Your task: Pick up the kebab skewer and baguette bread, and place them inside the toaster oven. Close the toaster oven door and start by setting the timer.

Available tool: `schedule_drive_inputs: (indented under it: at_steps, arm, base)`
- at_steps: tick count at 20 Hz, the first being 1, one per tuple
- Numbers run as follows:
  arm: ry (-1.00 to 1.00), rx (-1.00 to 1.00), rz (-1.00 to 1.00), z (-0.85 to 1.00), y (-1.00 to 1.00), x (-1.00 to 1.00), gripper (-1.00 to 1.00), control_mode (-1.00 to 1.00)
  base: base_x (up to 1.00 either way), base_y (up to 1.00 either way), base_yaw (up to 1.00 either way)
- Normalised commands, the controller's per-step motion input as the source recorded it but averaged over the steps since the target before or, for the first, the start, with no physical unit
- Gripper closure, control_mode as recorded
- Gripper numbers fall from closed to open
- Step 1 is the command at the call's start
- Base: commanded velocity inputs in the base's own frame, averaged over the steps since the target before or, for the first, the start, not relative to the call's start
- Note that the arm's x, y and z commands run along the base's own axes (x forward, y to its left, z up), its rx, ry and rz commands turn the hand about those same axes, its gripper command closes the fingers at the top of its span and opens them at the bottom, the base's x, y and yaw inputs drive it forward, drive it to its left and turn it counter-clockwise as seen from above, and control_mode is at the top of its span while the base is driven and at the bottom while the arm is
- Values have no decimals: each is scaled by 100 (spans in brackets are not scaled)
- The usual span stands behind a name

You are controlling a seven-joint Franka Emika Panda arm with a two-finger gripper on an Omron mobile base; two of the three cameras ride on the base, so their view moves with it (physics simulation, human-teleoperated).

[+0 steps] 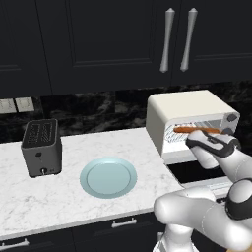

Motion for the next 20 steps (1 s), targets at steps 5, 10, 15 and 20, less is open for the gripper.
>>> schedule_drive_inputs:
  at_steps: [5,10,15,20]
  arm:
    - [0,0,0,0,0,23,-100,-100]
    - [0,0,0,0,0,20,-100,-100]
    - [0,0,0,0,0,21,-100,-100]
    - [0,0,0,0,0,16,-100,-100]
  base:
    - [0,0,0]
    - [0,0,0]
    - [0,0,0]
    - [0,0,0]
